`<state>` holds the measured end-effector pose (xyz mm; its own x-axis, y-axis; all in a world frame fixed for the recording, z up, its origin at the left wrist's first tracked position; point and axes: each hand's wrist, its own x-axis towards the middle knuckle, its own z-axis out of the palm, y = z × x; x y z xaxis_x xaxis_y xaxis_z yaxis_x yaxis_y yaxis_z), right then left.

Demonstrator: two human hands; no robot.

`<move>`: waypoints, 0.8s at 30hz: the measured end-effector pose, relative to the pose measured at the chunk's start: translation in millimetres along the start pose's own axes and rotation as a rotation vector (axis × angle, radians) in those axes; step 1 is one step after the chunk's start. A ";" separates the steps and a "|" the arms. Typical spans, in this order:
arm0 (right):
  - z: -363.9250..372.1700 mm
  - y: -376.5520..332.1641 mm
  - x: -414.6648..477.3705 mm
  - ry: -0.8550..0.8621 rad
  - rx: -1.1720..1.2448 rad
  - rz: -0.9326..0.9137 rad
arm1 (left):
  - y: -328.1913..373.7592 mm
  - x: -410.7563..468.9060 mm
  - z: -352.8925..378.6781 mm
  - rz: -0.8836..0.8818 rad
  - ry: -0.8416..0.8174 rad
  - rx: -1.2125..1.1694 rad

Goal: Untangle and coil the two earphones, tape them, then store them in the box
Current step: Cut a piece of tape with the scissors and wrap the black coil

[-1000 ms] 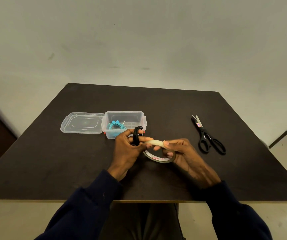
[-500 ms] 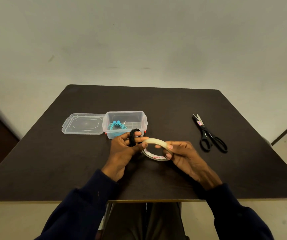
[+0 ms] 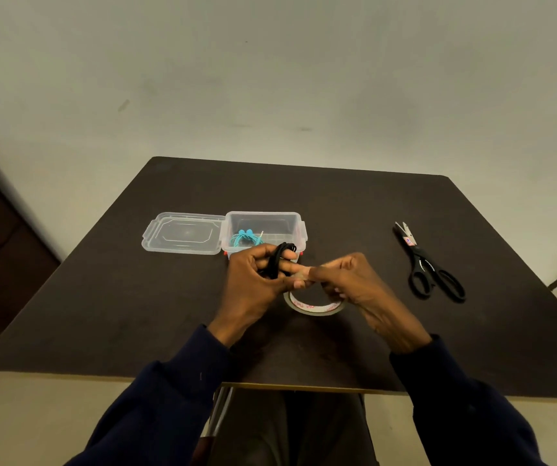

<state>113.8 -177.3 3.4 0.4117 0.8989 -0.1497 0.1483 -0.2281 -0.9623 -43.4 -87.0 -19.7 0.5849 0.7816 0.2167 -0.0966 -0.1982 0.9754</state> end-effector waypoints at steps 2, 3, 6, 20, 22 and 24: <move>-1.1 1.4 -0.9 -0.007 0.006 0.024 | -1.5 -1.3 1.6 0.013 0.011 0.002; -1.5 1.7 -1.2 -0.016 0.023 0.045 | -2.9 -1.4 2.7 0.021 0.014 0.008; -7.0 4.0 -1.0 -0.043 0.101 0.113 | -2.9 -3.9 6.0 0.008 0.013 -0.002; -14.1 21.8 0.8 -0.211 0.366 0.104 | -8.4 -7.0 5.5 -0.059 0.082 -0.033; -12.6 25.6 1.2 -0.211 0.403 0.080 | -9.5 -8.1 3.9 -0.066 0.102 -0.038; -12.1 30.4 -0.3 -0.211 0.474 0.074 | -10.7 -8.4 2.3 -0.083 0.121 -0.046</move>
<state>129.1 -189.1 -23.0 0.2082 0.9537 -0.2170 -0.3179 -0.1438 -0.9371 -45.4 -92.8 -32.0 0.4910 0.8605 0.1360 -0.0904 -0.1050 0.9904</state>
